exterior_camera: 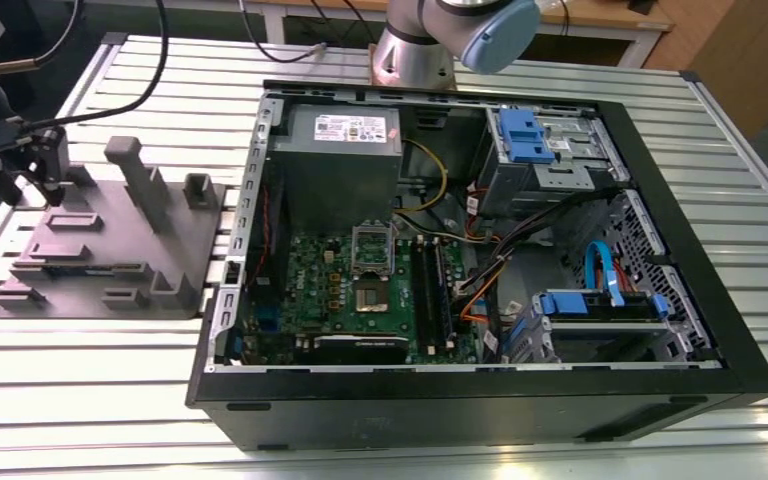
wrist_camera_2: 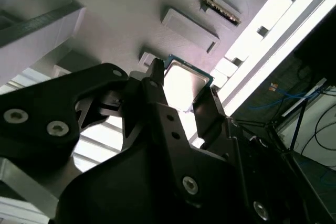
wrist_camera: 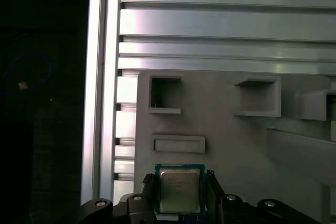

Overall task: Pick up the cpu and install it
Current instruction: 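Pick up the cpu and move it towards the insertion slot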

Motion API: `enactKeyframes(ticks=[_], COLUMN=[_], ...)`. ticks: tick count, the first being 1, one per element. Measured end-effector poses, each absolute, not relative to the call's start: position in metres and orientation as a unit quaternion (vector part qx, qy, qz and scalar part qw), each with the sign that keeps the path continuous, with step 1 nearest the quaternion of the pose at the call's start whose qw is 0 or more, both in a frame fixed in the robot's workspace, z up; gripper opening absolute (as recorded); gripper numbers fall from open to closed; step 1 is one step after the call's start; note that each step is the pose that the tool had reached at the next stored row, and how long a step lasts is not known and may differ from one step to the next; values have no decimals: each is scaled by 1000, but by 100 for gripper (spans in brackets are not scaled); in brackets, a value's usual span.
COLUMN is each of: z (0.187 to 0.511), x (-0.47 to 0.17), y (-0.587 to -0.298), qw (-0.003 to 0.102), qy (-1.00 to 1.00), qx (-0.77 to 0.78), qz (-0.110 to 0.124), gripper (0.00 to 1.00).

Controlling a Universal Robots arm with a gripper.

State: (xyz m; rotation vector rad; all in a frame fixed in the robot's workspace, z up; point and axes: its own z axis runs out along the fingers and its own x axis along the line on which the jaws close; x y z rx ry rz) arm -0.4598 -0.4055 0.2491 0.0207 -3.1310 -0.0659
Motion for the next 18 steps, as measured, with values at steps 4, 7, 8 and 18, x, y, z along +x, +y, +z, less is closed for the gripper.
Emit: enactKeyframes(ticks=[4, 7, 8, 18], z=[249, 251, 252, 270], x=[-460, -460, -460, -460], y=[-406, -406, -406, -406], qw=[5, 5, 5, 5], qy=[-1000, -1000, -1000, -1000], qx=[7, 7, 7, 7], qz=[-21, -21, -21, -22], gripper=[47, 47, 47, 47])
